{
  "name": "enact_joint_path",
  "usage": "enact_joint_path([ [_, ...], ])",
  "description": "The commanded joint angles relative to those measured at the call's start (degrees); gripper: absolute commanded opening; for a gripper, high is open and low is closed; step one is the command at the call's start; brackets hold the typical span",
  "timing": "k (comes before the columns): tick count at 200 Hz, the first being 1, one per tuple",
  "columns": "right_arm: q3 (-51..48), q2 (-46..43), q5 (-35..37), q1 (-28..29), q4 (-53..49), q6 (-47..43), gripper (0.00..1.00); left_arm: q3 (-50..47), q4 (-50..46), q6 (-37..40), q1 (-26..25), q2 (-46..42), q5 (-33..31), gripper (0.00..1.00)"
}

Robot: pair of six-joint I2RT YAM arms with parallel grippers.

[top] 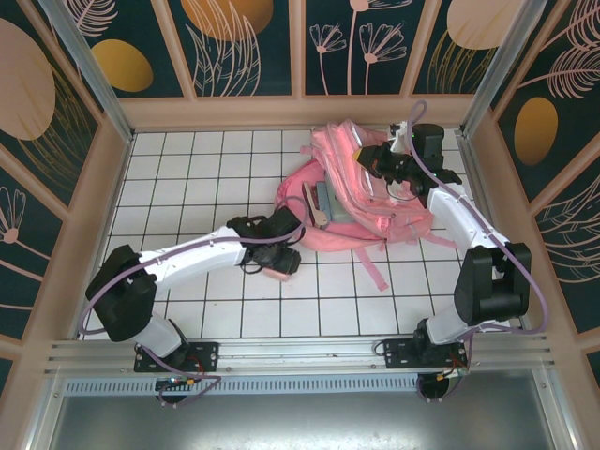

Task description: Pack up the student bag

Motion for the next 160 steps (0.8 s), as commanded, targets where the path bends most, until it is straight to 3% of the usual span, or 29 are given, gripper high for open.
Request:
enact_joint_path([
  [1,-0.4,-2.1,-2.0,0.3,3.1,-0.3,0.0,6.9,-1.3,1.6,1.1,0.4,-2.1,0.38],
  [72,-2.3,-4.7,-2.1,1.2,2.3,-0.6,0.0,27.9,5.0,3.8,10.4,14.0,-6.8,0.34],
  [129,-3.5,-6.8,-1.0,1.7,2.1,0.1,0.0,44.8,9.9,3.0,14.0,29.8,-8.7,0.32],
  [160,-4.0,-7.8,-0.5,1.8,1.6,0.2,0.0,48.3,13.9,1.5,15.0,35.1,-8.4,0.32],
])
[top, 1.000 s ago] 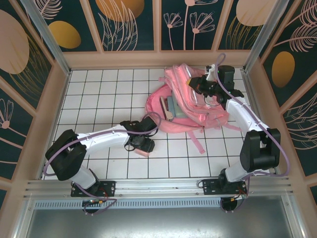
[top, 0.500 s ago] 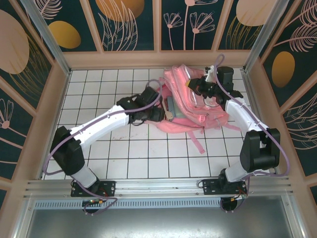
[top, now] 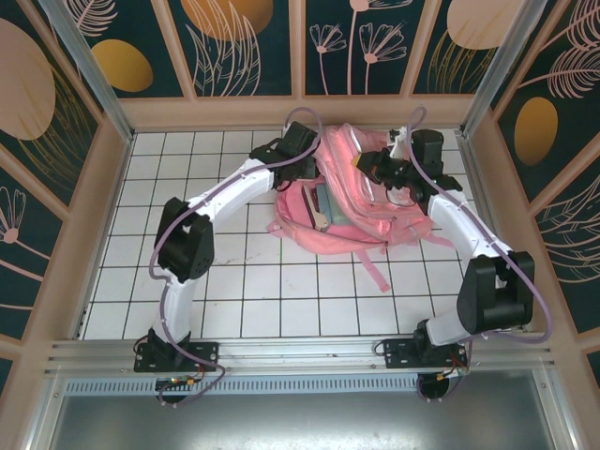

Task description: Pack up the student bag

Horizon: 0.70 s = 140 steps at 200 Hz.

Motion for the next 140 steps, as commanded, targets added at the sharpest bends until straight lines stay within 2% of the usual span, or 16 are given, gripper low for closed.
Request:
enact_joint_path([
  [1,-0.4,-4.3,-1.7,0.8,1.6,0.2,0.0,3.5,5.3,-0.5,0.8,3.0,-1.5,0.32],
  [37,-0.6,-4.8,-1.3,0.8,1.1,0.1,0.0,8.9,5.4,-0.2,1.1,9.2,-1.7,0.32],
  [70,-0.2,-4.1,-0.9,0.8,1.1,-0.1,0.0,12.9,2.4,-0.8,1.1,14.2,3.0,0.32],
  [140,1.3,-1.4,-0.8,0.7,2.0,-0.1,0.0,-8.5,10.6,-4.0,-0.1,3.2,8.4,0.31],
])
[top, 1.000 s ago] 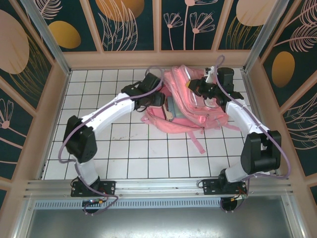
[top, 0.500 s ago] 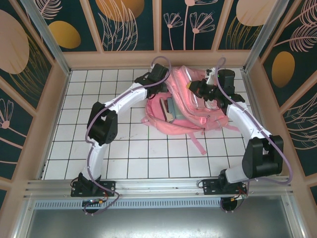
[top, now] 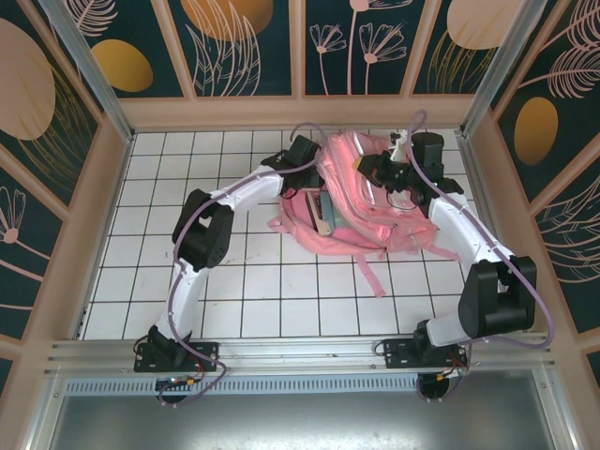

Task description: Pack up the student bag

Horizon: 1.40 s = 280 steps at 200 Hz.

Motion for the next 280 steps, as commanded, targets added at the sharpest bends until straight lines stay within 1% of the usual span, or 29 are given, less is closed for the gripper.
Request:
enact_joint_path([
  [1,2.0,-0.1,-2.7,0.5,3.8,-0.1,0.0,-5.1,2.0,-2.2,-0.9,-5.0,3.0,0.31],
  [31,2.6,1.0,-3.1,0.4,4.3,-0.1,0.0,-9.4,2.5,-2.3,-2.4,-8.3,2.9,0.32],
  [45,2.8,1.3,-3.4,0.4,4.5,0.1,0.0,-9.4,2.7,-2.0,-2.6,-8.7,3.1,0.32],
  [69,3.1,1.6,-3.6,0.6,4.7,0.1,0.0,-5.3,1.0,0.3,-2.6,-6.7,3.0,0.35],
  [91,3.1,1.7,-3.8,0.6,4.6,0.1,0.0,-0.1,-1.4,1.2,-2.6,-3.0,5.2,0.39],
  [108,2.9,1.6,-3.9,0.7,4.6,0.1,0.0,2.6,-3.6,1.2,-2.6,-0.5,5.2,0.43],
  [117,2.8,1.4,-3.8,0.6,4.5,0.1,0.0,3.2,-4.2,1.5,-2.6,-0.1,5.5,0.49],
  [128,2.7,1.2,-3.6,0.6,4.1,-0.1,0.0,3.2,-4.7,1.5,-2.6,-0.4,5.3,0.64],
  [133,2.7,1.0,-3.6,0.6,3.9,-0.3,0.0,3.1,-4.8,1.6,-2.6,-0.7,4.9,0.73],
  [137,2.7,1.0,-3.5,0.6,3.7,-0.4,0.0,3.0,-4.9,1.6,-2.6,-1.1,4.5,0.77],
  [173,2.8,1.1,-3.3,0.6,3.6,-0.6,0.0,4.5,-7.4,2.1,-2.4,-4.7,0.4,0.94],
  [191,3.0,1.2,-3.4,0.6,3.6,-0.6,0.0,4.7,-8.4,2.1,-1.8,-7.0,-1.2,0.95],
  [227,2.9,1.0,-3.3,0.6,3.6,-0.6,0.0,1.0,-7.6,2.3,0.4,-11.9,-3.1,0.92],
  [244,2.6,0.8,-3.3,0.6,3.5,-0.6,0.0,-1.5,-6.9,2.8,1.5,-13.2,-4.3,0.89],
  [280,2.6,0.5,-3.3,0.7,3.5,-0.6,0.0,-6.3,-7.1,4.2,2.5,-12.5,-5.1,0.77],
])
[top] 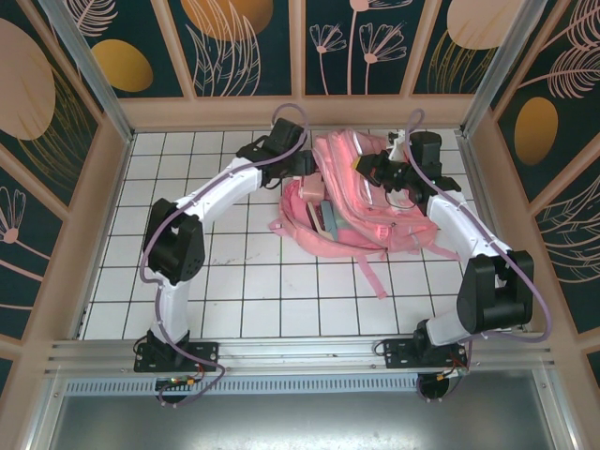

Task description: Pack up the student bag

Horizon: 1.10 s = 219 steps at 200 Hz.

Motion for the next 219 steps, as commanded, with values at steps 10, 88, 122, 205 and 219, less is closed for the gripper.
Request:
enact_joint_path([
  [10,2.1,-1.4,-2.3,0.7,2.8,-0.6,0.0,-5.4,0.3,2.3,0.7,0.7,-1.4,0.74],
  [88,2.2,-2.0,-2.1,0.6,2.1,-0.7,0.0,-8.2,-0.5,2.4,2.9,5.7,-6.4,0.5],
  [122,2.2,-2.2,-2.2,0.6,1.8,-0.8,0.0,-6.9,-1.2,-0.2,5.9,7.4,-8.3,0.34],
  [205,1.8,-1.7,-2.4,0.7,2.7,-0.4,0.0,-5.7,3.3,-1.9,7.5,1.2,1.9,0.0],
  [219,1.8,-1.4,-2.4,0.7,2.8,-0.4,0.0,-6.8,5.0,-2.0,7.6,-1.5,3.4,0.0],
])
